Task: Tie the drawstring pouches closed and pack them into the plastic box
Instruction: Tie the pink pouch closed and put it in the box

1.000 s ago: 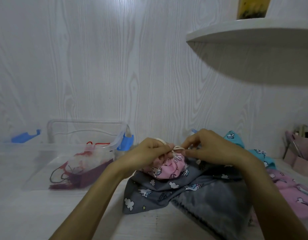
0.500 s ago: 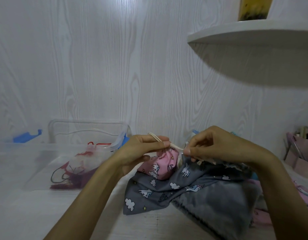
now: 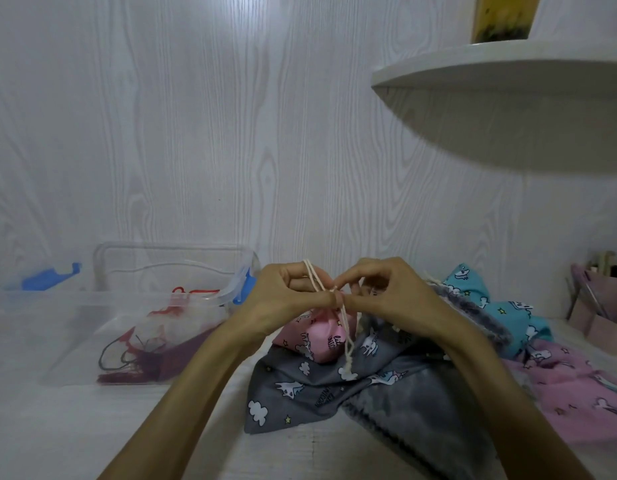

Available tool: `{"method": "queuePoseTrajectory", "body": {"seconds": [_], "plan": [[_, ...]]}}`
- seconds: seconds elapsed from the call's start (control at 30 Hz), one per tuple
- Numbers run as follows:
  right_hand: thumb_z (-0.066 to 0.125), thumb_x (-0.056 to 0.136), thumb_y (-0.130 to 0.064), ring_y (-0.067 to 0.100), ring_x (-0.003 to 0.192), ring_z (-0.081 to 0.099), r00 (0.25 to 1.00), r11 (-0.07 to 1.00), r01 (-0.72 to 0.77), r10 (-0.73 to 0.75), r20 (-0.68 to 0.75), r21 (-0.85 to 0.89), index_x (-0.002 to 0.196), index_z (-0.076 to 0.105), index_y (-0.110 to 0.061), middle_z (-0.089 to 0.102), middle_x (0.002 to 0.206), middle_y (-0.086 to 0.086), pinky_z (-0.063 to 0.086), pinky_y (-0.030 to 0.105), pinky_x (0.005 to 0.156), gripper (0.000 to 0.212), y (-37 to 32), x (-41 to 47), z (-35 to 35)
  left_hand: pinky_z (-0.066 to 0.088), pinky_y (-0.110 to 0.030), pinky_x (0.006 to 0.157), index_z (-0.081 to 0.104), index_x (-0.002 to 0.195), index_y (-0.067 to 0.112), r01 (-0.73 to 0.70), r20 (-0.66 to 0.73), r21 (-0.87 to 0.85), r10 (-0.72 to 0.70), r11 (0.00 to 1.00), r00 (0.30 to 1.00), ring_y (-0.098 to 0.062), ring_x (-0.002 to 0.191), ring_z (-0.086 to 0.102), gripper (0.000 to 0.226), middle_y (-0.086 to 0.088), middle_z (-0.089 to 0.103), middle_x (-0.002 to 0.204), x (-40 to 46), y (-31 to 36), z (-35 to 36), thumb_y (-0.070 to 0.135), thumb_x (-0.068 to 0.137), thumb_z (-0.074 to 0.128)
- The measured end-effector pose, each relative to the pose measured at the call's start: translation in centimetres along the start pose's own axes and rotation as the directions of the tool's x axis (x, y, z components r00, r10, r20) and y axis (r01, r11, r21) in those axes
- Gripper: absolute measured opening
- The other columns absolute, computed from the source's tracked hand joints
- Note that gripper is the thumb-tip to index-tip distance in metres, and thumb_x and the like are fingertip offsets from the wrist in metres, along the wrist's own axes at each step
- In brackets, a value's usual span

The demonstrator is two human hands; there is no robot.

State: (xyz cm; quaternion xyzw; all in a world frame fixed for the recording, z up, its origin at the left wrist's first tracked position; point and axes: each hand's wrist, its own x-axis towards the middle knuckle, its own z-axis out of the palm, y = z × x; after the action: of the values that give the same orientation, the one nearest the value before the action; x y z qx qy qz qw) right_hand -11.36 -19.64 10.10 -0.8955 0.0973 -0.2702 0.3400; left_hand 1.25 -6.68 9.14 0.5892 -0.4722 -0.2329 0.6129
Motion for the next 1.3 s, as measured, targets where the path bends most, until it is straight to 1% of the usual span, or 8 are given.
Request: {"method": "queuePoseTrajectory", "body": {"seconds": [0.13, 0.3, 0.47, 0.7, 1.0, 1.13, 1.23, 1.3], "plan": [[0.075, 0.074, -0.012, 0.002, 0.046, 0.047, 0.998, 0.998, -0.048, 0.050, -0.043, 0.047, 0.077, 0.075, -0.018, 0.059, 0.055, -0.009, 0.037, 0.013, 0.049, 0.006, 0.3, -0.1, 0.5, 0.050, -0.015, 0.055, 0.067, 0.073, 0.010, -0.069, -0.079, 0.088, 0.076, 0.994, 0.994, -0.011, 0.058, 0.067, 0.016, -0.004, 0.071, 0.065, 0.4, -0.8, -0.1, -0.002, 0.071, 0.077], [0.076, 0.073, -0.015, 0.007, 0.048, 0.051, 0.995, 0.996, -0.062, 0.066, -0.075, 0.062, 0.072, 0.074, -0.017, 0.063, 0.054, -0.005, 0.039, 0.016, 0.050, 0.002, 0.2, 0.0, 0.5, 0.055, -0.020, 0.061, 0.073, 0.077, 0.022, -0.135, -0.277, 0.348, 0.239, 0.928, 0.931, -0.004, 0.060, 0.068, 0.019, 0.007, 0.072, 0.064, 0.4, -1.1, 0.6, 0.011, 0.064, 0.081], [0.074, 0.071, -0.008, 0.015, 0.055, 0.055, 0.993, 0.996, -0.058, 0.065, -0.098, 0.070, 0.068, 0.073, -0.013, 0.067, 0.060, 0.010, 0.045, 0.027, 0.057, 0.006, 0.3, 0.1, 0.8, 0.058, -0.034, 0.073, 0.077, 0.088, 0.028, -0.189, -0.272, 0.452, 0.337, 0.872, 0.901, 0.001, 0.069, 0.068, 0.016, 0.014, 0.074, 0.074, 0.3, -2.1, 0.9, 0.026, 0.073, 0.078], [0.066, 0.085, -0.023, 0.004, 0.059, 0.063, 0.988, 0.966, -0.157, 0.151, 0.041, 0.207, 0.085, 0.075, -0.012, 0.071, 0.067, 0.001, 0.043, 0.014, 0.049, 0.014, 0.1, 0.1, 0.0, 0.056, -0.036, 0.070, 0.074, 0.080, 0.029, -0.246, -0.271, 0.500, 0.420, 0.831, 0.866, 0.001, 0.071, 0.067, 0.004, 0.015, 0.073, 0.073, 0.5, -2.4, 0.5, 0.033, 0.078, 0.074], [0.065, 0.085, -0.016, -0.001, 0.045, 0.051, 0.965, 0.894, -0.264, 0.249, 0.088, 0.362, 0.099, 0.072, -0.011, 0.063, 0.055, -0.008, 0.036, 0.010, 0.042, 0.016, 0.2, 0.0, 0.3, 0.055, -0.034, 0.053, 0.077, 0.074, 0.023, -0.309, -0.228, 0.659, 0.573, 0.686, 0.787, -0.003, 0.058, 0.067, 0.036, 0.009, 0.073, 0.064, 1.0, -2.9, 0.2, 0.056, 0.072, 0.060], [0.072, 0.078, -0.015, 0.000, 0.047, 0.055, 0.957, 0.879, -0.280, 0.285, 0.045, 0.385, 0.092, 0.074, -0.008, 0.068, 0.058, -0.005, 0.038, 0.011, 0.044, 0.016, 0.5, 0.0, 0.1, 0.057, -0.030, 0.064, 0.078, 0.088, 0.021, -0.327, -0.110, 0.523, 0.443, 0.787, 0.890, 0.001, 0.068, 0.068, 0.012, 0.009, 0.075, 0.076, 1.2, -2.7, 0.0, 0.029, 0.080, 0.073], [0.073, 0.077, -0.013, 0.005, 0.058, 0.065, 0.943, 0.848, -0.296, 0.333, -0.008, 0.439, 0.088, 0.073, -0.008, 0.073, 0.073, 0.001, 0.045, 0.013, 0.048, 0.012, 0.7, 0.1, -0.3, 0.052, -0.019, 0.061, 0.077, 0.095, 0.019, -0.305, -0.025, 0.447, 0.353, 0.841, 0.935, 0.000, 0.073, 0.069, 0.013, 0.007, 0.075, 0.081, 1.3, -2.2, -0.5, 0.022, 0.085, 0.069], [0.069, 0.083, -0.016, 0.004, 0.061, 0.066, 0.946, 0.905, -0.270, 0.313, -0.087, 0.329, 0.089, 0.070, -0.009, 0.072, 0.075, -0.002, 0.047, 0.013, 0.051, 0.009, 0.4, 0.2, -0.7, 0.051, -0.019, 0.061, 0.076, 0.094, 0.020, -0.271, -0.049, 0.500, 0.339, 0.823, 0.940, 0.000, 0.073, 0.068, 0.013, 0.008, 0.075, 0.080, 1.3, -1.9, -0.8, 0.023, 0.086, 0.067]]}}
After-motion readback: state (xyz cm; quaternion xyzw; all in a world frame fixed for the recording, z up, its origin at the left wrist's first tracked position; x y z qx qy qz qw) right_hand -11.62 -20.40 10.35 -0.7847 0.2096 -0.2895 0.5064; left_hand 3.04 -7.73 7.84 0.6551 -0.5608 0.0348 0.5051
